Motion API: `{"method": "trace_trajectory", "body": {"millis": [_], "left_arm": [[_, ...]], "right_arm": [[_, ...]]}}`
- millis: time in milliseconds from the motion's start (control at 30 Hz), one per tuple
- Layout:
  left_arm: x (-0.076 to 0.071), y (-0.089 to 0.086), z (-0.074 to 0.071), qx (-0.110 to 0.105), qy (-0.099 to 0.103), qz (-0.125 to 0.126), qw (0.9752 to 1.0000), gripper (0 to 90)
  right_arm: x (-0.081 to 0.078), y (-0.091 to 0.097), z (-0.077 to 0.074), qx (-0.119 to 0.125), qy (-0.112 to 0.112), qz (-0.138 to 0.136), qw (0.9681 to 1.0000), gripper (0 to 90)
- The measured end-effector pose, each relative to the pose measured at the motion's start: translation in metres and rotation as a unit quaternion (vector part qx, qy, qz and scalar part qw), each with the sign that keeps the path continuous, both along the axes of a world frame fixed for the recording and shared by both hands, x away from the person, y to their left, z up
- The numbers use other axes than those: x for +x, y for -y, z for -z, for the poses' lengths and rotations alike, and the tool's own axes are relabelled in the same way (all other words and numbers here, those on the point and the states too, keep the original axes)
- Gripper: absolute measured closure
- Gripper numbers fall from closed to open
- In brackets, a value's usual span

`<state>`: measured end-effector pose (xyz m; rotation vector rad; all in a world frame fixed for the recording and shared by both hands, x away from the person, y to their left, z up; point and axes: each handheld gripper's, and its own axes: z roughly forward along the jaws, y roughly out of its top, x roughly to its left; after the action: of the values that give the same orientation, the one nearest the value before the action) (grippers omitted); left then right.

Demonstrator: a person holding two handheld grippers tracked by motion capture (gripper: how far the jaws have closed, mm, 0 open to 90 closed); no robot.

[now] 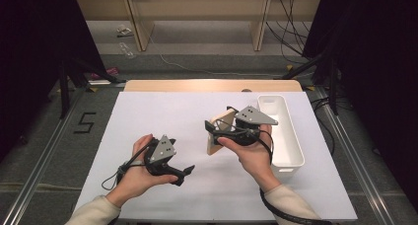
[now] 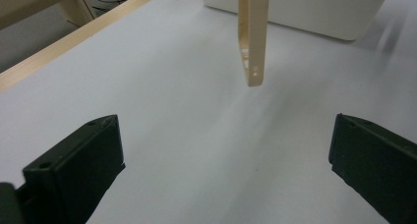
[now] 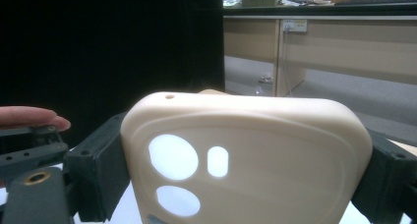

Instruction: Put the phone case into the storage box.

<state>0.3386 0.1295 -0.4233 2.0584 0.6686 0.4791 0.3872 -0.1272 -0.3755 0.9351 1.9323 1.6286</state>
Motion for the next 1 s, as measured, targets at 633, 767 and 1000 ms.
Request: {"method": "trace_trajectory", "body": {"millis": [633,767,1000], "left_arm": [[-0.006,-0.029,0.004,-0.005,0.008,-0.024,0.9997,0.0],[-0.007,-0.033,0.005,-0.005,0.007,-0.030,0.9995,0.0],[-0.007,-0.039,0.006,-0.005,0.006,-0.036,0.9993,0.0]], "right_arm": [[0.002,0.008,-0.006,0.005,0.004,0.015,0.9999,12.4],[0.002,0.010,-0.006,0.005,0.005,0.016,0.9998,12.4],[0.003,0.012,-0.008,0.006,0.007,0.020,0.9998,12.4]]}}
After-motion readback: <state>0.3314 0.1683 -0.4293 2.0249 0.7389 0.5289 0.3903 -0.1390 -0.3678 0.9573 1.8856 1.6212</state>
